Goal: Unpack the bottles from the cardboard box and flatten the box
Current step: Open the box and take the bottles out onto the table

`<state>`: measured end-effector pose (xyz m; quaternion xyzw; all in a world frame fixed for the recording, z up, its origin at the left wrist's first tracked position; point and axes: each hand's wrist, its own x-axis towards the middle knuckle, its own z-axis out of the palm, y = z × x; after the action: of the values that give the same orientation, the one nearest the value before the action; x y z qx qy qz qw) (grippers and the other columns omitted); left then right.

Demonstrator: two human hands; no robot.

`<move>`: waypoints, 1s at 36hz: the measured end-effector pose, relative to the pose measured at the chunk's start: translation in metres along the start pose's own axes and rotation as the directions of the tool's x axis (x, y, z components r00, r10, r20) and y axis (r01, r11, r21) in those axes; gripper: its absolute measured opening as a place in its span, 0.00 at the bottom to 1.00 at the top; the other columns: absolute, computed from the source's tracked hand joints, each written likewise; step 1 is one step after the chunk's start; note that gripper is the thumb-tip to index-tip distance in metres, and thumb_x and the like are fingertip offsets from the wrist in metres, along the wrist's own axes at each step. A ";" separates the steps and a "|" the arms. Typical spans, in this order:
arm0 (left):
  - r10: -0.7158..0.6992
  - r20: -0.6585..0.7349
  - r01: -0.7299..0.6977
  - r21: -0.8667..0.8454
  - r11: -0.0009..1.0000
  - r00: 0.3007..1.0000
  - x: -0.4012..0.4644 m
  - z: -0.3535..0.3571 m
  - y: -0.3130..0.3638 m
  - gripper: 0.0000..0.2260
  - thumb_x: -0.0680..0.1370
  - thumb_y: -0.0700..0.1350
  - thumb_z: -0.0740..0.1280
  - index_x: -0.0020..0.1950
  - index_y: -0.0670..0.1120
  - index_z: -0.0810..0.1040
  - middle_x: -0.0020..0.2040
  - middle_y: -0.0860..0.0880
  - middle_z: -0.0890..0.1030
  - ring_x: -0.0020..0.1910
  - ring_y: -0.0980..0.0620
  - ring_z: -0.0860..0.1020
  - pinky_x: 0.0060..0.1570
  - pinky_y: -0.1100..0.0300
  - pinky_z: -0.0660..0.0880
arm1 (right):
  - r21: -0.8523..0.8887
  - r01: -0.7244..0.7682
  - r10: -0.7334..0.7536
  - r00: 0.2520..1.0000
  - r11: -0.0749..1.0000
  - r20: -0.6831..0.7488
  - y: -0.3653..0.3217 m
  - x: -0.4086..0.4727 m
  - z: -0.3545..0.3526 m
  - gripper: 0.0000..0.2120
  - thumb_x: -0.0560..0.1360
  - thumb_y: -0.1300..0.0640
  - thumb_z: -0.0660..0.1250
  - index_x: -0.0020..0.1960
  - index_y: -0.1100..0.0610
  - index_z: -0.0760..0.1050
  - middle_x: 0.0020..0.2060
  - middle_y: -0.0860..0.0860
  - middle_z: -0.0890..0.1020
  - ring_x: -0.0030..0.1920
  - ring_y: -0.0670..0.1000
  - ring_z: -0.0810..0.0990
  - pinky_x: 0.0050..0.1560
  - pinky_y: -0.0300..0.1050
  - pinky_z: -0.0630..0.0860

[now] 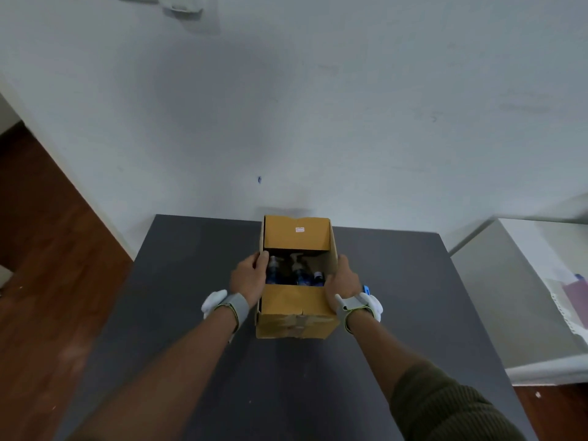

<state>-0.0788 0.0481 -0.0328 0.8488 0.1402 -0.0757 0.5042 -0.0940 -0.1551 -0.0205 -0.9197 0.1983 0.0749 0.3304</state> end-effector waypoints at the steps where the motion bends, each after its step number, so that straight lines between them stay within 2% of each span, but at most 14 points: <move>1: -0.006 -0.009 0.006 0.000 1.000 1.000 0.000 0.001 -0.003 0.21 0.84 0.59 0.56 0.67 0.50 0.79 0.62 0.46 0.81 0.61 0.43 0.78 0.55 0.57 0.71 | -0.016 0.073 -0.073 0.996 0.997 -0.048 0.003 0.002 0.004 0.25 0.78 0.57 0.61 0.74 0.56 0.60 0.68 0.61 0.72 0.64 0.64 0.74 0.61 0.60 0.75; 4: -0.001 0.002 0.001 0.013 1.000 1.000 0.005 -0.002 -0.006 0.21 0.84 0.59 0.55 0.68 0.50 0.79 0.63 0.47 0.81 0.62 0.43 0.77 0.55 0.57 0.70 | -0.266 0.399 -0.456 0.866 0.877 -0.206 0.005 0.001 0.012 0.26 0.76 0.52 0.63 0.74 0.52 0.66 0.72 0.52 0.69 0.72 0.55 0.68 0.68 0.60 0.66; 7: -0.003 0.028 0.003 0.012 1.000 1.000 0.006 -0.006 -0.004 0.20 0.85 0.57 0.55 0.66 0.47 0.77 0.60 0.45 0.80 0.60 0.44 0.77 0.53 0.57 0.70 | -0.475 0.615 -0.688 0.726 0.629 0.028 0.001 0.000 0.020 0.19 0.80 0.42 0.54 0.60 0.48 0.79 0.59 0.46 0.81 0.63 0.50 0.77 0.72 0.57 0.56; 9: -0.058 0.077 0.060 -0.019 0.998 0.995 0.008 -0.009 -0.003 0.20 0.84 0.57 0.55 0.65 0.45 0.75 0.58 0.46 0.79 0.56 0.45 0.77 0.52 0.54 0.71 | -0.560 0.618 -0.621 0.753 0.552 0.219 -0.005 -0.004 0.018 0.27 0.81 0.39 0.47 0.50 0.49 0.82 0.47 0.47 0.85 0.55 0.51 0.80 0.71 0.55 0.53; 11: -0.120 0.132 0.127 -0.049 0.991 0.984 0.014 -0.013 0.000 0.20 0.84 0.58 0.55 0.65 0.45 0.74 0.56 0.46 0.78 0.53 0.46 0.76 0.53 0.52 0.73 | -0.576 0.607 -0.576 0.773 0.548 0.267 -0.013 -0.004 0.008 0.26 0.82 0.39 0.48 0.47 0.51 0.81 0.44 0.50 0.85 0.51 0.54 0.81 0.68 0.53 0.59; 16: -0.162 0.217 0.184 -0.085 0.979 0.963 0.019 -0.016 0.006 0.16 0.85 0.56 0.55 0.64 0.45 0.70 0.53 0.46 0.75 0.48 0.47 0.73 0.50 0.53 0.71 | -0.273 0.525 -0.457 0.846 0.806 0.275 -0.047 -0.016 -0.042 0.20 0.83 0.40 0.51 0.41 0.50 0.71 0.38 0.51 0.80 0.42 0.57 0.80 0.45 0.50 0.74; 19: -0.149 0.161 0.153 -0.015 0.988 0.976 0.018 -0.011 0.008 0.19 0.85 0.54 0.54 0.67 0.41 0.71 0.59 0.42 0.76 0.53 0.43 0.74 0.52 0.52 0.70 | -0.144 0.407 -0.312 0.845 0.902 0.434 -0.066 -0.027 -0.068 0.26 0.82 0.41 0.54 0.35 0.56 0.76 0.33 0.52 0.82 0.37 0.57 0.80 0.44 0.50 0.76; 21: -0.143 0.089 0.142 0.016 0.990 0.986 0.017 -0.005 0.010 0.19 0.86 0.52 0.53 0.68 0.40 0.70 0.62 0.39 0.77 0.56 0.41 0.75 0.52 0.53 0.69 | -0.162 0.365 -0.214 0.792 0.917 0.572 -0.067 -0.032 -0.073 0.25 0.80 0.42 0.59 0.39 0.62 0.80 0.34 0.55 0.85 0.37 0.60 0.84 0.43 0.52 0.82; 24: -0.134 0.009 0.134 0.037 0.990 0.991 0.012 0.005 0.011 0.19 0.86 0.51 0.52 0.75 0.45 0.64 0.64 0.38 0.77 0.58 0.39 0.76 0.54 0.51 0.70 | -0.293 0.500 -0.222 0.737 0.815 0.639 -0.055 -0.036 -0.063 0.14 0.72 0.45 0.72 0.45 0.55 0.79 0.41 0.49 0.84 0.41 0.55 0.84 0.46 0.51 0.82; 27: -0.074 -0.045 0.080 0.152 0.985 0.996 0.008 0.011 0.011 0.20 0.86 0.49 0.53 0.78 0.50 0.58 0.61 0.38 0.79 0.55 0.36 0.79 0.53 0.48 0.73 | -0.361 0.621 -0.245 0.678 0.696 0.693 -0.040 -0.038 -0.043 0.24 0.70 0.51 0.77 0.62 0.56 0.75 0.49 0.51 0.78 0.48 0.54 0.78 0.47 0.44 0.74; 29: -0.030 -0.044 0.039 0.225 0.974 0.999 0.009 0.012 0.011 0.23 0.84 0.45 0.57 0.79 0.51 0.56 0.60 0.38 0.80 0.53 0.37 0.80 0.53 0.47 0.75 | -0.417 0.687 -0.240 0.647 0.595 0.723 -0.030 -0.036 -0.029 0.27 0.70 0.55 0.75 0.67 0.58 0.73 0.56 0.56 0.79 0.54 0.58 0.79 0.49 0.46 0.75; 32: 0.052 -0.037 -0.040 0.257 0.966 0.998 0.018 0.011 0.011 0.31 0.79 0.39 0.65 0.78 0.51 0.56 0.67 0.42 0.76 0.59 0.38 0.78 0.56 0.47 0.75 | -0.466 0.715 -0.249 0.649 0.521 0.718 -0.017 -0.030 -0.009 0.19 0.72 0.61 0.68 0.63 0.60 0.76 0.56 0.61 0.81 0.54 0.62 0.80 0.51 0.52 0.79; 34: 0.154 -0.008 -0.146 0.273 0.951 0.988 0.028 0.009 0.009 0.33 0.75 0.39 0.67 0.76 0.54 0.57 0.71 0.42 0.70 0.61 0.37 0.77 0.56 0.44 0.78 | -0.514 0.728 -0.241 0.656 0.454 0.716 -0.010 -0.027 0.000 0.13 0.71 0.59 0.68 0.55 0.58 0.80 0.48 0.58 0.83 0.46 0.61 0.83 0.40 0.48 0.79; 36: 0.197 0.062 -0.206 0.375 0.904 0.978 0.039 0.009 0.009 0.39 0.75 0.39 0.69 0.78 0.56 0.51 0.79 0.41 0.56 0.63 0.35 0.76 0.54 0.43 0.79 | -0.542 0.741 -0.261 0.657 0.397 0.707 -0.005 -0.027 0.003 0.11 0.71 0.55 0.68 0.52 0.57 0.81 0.44 0.56 0.83 0.39 0.59 0.82 0.34 0.45 0.73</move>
<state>-0.0391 0.0420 -0.0397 0.9393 0.0289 -0.0584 0.3370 -0.1164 -0.1412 -0.0131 -0.9194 -0.2557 0.2893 -0.0748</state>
